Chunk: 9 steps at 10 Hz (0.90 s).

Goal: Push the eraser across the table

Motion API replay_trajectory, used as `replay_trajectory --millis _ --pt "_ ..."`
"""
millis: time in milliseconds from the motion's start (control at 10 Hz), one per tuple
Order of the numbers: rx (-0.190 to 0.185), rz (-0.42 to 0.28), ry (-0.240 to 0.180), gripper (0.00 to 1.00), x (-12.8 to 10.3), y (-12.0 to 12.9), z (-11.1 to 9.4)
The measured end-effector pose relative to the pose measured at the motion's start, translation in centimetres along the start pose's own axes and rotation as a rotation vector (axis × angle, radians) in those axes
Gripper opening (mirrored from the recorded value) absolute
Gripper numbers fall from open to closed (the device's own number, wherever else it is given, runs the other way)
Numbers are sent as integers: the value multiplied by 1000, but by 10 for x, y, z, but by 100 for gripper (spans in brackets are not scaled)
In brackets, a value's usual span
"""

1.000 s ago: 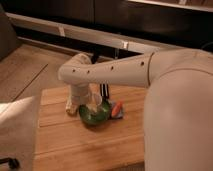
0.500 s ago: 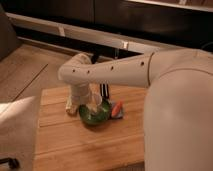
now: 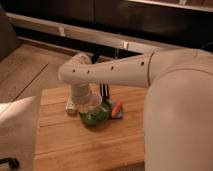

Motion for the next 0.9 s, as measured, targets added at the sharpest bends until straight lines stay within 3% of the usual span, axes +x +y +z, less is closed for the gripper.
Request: replay_trajectory --millis 100,200,500,600,900 --pt "2 -13 -29 0 -9 -6 -1" --pt "16 -25 -74 0 -27 -29 -1" --pt "57 45 -111 0 -61 -119 9" --pt "61 59 -112 0 -62 -129 9" --pt "52 51 -113 0 -62 -121 9"
